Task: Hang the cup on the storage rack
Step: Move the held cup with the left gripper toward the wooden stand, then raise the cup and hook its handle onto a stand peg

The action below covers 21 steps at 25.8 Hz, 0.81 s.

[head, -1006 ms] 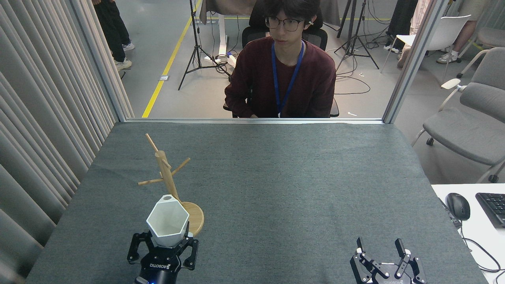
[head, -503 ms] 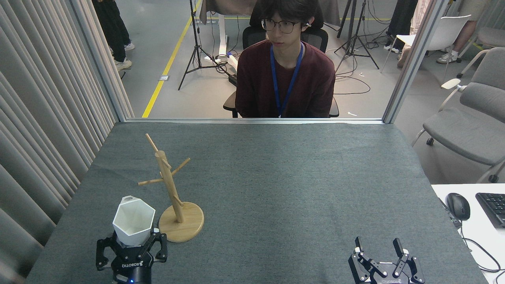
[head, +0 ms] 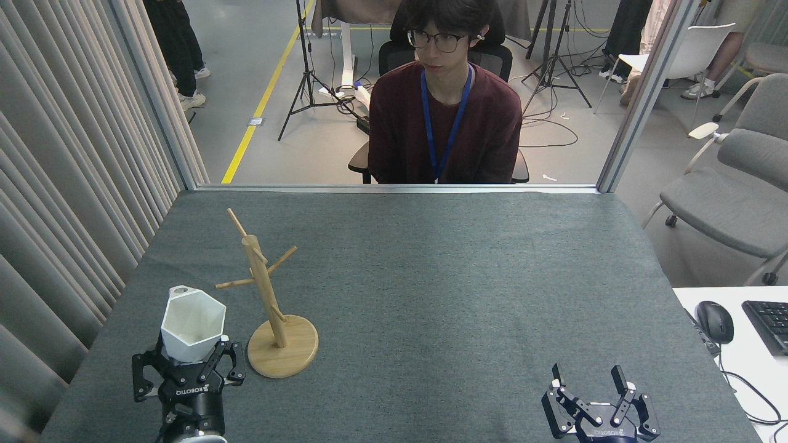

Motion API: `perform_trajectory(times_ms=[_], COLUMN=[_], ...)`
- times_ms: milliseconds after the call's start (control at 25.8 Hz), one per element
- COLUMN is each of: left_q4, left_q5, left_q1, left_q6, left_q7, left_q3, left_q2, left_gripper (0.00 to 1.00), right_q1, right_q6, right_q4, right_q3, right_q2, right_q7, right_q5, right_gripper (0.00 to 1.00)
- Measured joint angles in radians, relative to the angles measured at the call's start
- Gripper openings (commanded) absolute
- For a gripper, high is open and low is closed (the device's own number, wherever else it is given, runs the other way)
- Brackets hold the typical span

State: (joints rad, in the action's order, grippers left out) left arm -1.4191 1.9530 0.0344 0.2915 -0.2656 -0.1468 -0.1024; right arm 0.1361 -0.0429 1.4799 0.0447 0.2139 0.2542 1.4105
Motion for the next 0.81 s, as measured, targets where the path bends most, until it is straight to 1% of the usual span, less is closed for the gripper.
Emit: perform_trajectory(times_ms=[348, 658, 813], left_q4=[0.027, 0.095, 0.113], left_q5=[0.093, 0.16, 0.18], left_q1=[0.051, 0.069, 0.083], left_q6=[0.005, 0.031, 0.037], left_q7=[-0.002, -0.03, -0.033], left_q3=[0.007, 0.031, 0.034], left_q2=[-0.009, -0.012, -0.013], left_gripper=[0.6, 0.6, 0.63], right_q1=[-0.002, -0.013, -0.016], right_q6=[0.002, 0.005, 0.005], right_q4=[-0.001, -0.001, -0.004], right_q3=[0.002, 0.005, 0.006], right_q2=[0.0, -0.002, -0.007], right_q7=[-0.002, 0.0, 0.001], right_q5=[-0.001, -0.003, -0.004], right_gripper=[0.99, 0.99, 0.99])
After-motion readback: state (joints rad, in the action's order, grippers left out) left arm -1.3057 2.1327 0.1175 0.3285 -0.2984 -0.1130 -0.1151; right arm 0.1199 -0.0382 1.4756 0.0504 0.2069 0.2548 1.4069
